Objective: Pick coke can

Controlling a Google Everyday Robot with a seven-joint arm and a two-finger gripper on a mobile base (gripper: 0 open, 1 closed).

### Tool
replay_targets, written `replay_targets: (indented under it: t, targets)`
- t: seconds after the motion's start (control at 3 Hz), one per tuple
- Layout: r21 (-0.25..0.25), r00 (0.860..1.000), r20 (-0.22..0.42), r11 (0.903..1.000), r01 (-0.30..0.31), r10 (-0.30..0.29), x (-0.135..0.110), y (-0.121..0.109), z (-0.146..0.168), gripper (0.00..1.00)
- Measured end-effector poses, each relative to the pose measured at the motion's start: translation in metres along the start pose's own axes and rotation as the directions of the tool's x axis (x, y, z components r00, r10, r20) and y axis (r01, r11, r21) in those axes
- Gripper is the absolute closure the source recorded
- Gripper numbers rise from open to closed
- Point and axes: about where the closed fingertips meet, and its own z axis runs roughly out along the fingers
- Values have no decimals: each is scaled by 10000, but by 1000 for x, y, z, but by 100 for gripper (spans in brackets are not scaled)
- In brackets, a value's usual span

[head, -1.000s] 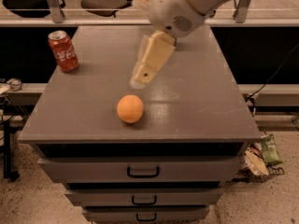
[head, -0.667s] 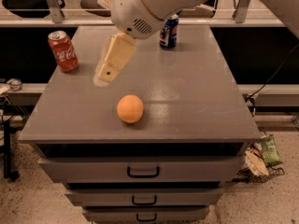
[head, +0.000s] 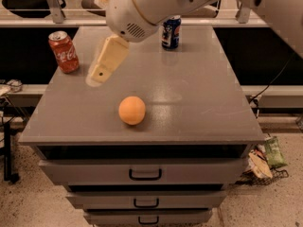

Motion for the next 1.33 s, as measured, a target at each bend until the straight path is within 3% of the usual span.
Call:
replay_targets:
  t: [0.33,0.67,1.33]
  targets:
    - [394,9968,522,9973,-620,599,8,-10,47,0]
    - [711,9848,1203,9884,-1342,1251,16,-22,97,0]
    - [1176,9419,2441,9571,-2648,2306,27,-54,199,0]
